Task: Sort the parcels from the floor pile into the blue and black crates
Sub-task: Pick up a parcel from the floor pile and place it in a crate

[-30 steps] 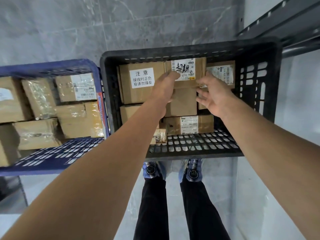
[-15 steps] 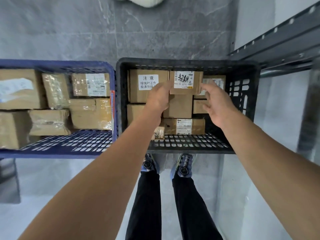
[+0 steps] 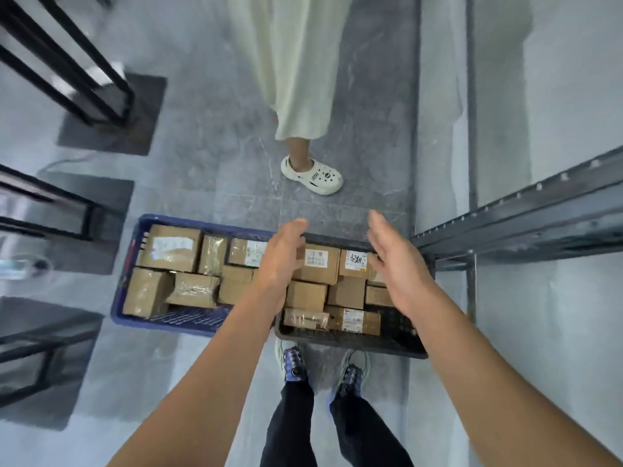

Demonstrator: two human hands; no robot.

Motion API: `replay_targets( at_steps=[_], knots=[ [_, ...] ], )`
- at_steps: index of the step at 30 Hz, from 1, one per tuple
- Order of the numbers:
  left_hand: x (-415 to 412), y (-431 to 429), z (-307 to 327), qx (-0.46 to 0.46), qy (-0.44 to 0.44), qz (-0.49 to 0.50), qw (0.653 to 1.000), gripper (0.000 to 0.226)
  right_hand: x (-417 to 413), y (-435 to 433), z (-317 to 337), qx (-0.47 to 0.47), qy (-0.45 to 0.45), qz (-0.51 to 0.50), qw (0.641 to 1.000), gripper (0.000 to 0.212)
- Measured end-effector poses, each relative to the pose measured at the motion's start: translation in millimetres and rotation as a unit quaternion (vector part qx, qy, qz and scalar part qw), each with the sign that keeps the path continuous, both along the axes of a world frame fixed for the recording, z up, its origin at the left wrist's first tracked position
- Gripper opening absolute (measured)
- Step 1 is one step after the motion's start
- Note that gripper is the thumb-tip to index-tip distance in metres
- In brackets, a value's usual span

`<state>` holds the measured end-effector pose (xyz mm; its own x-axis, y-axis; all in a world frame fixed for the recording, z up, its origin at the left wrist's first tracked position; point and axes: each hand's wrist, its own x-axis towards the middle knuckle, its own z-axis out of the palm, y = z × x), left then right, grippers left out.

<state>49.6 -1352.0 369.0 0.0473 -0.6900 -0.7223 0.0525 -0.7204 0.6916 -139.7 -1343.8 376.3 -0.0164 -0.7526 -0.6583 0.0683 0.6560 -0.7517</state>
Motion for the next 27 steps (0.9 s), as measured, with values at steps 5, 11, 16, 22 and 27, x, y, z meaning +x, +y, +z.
replay_targets(
  at_steps=[5,11,16,22,27],
  knots=[
    [32.2,8.0,93.5,-0.051,0.007,0.042,0.998,0.057,36.7,0.0,96.4,-0.051,-0.013,0.043,0.998,0.066],
    [71.1,53.0,182.3,-0.095,0.003,0.107,0.99,0.05,71.6,16.2,174.9,-0.099,-0.04,0.096,0.99,0.066],
    [97.6,116.5,240.5,-0.121,-0.02,0.197,0.973,0.055,97.3,34.7,223.6,-0.133,-0.058,0.199,0.969,0.063],
    [122.5,205.0,290.4,-0.155,-0.045,0.31,0.937,0.065,140.8,79.3,282.2,-0.196,-0.072,0.314,0.926,0.064],
    [148.3,285.8,315.5,-0.185,-0.041,0.405,0.895,0.054,190.7,122.2,318.8,-0.243,-0.091,0.407,0.876,0.07]
  ],
)
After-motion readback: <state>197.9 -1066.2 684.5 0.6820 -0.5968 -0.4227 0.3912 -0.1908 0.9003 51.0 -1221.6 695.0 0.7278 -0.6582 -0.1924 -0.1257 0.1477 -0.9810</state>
